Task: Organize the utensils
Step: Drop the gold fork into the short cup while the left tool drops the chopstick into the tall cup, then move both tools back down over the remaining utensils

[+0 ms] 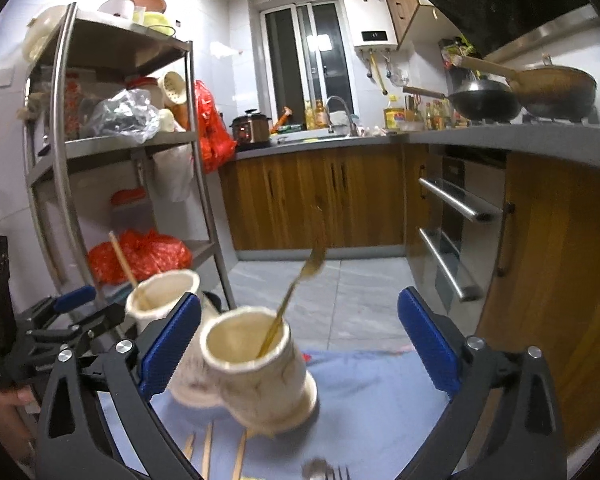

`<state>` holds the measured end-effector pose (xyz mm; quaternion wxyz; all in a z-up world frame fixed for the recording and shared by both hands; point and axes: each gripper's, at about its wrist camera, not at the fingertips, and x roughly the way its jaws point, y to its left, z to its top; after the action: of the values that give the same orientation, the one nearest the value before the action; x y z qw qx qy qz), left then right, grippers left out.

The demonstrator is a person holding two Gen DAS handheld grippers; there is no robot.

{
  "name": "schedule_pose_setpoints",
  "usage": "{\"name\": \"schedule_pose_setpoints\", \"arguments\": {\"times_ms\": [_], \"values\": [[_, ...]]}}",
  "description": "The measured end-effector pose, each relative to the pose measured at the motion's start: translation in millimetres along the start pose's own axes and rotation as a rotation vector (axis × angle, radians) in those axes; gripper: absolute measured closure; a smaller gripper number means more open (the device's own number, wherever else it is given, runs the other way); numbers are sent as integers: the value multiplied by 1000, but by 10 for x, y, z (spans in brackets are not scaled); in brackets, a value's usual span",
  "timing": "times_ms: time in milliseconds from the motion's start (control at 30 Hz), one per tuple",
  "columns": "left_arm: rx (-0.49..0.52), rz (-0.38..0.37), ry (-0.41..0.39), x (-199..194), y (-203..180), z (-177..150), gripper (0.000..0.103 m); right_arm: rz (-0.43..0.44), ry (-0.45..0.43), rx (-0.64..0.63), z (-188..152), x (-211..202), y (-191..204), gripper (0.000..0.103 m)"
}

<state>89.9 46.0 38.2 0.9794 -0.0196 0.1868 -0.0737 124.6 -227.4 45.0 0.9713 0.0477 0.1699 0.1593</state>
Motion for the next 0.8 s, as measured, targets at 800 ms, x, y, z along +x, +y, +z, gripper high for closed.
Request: {"name": "schedule_pose_setpoints", "arguments": {"times_ms": [800], "values": [[37, 9, 233, -313, -315, -692, 6, -143, 269, 58, -881, -457, -504, 5]]}}
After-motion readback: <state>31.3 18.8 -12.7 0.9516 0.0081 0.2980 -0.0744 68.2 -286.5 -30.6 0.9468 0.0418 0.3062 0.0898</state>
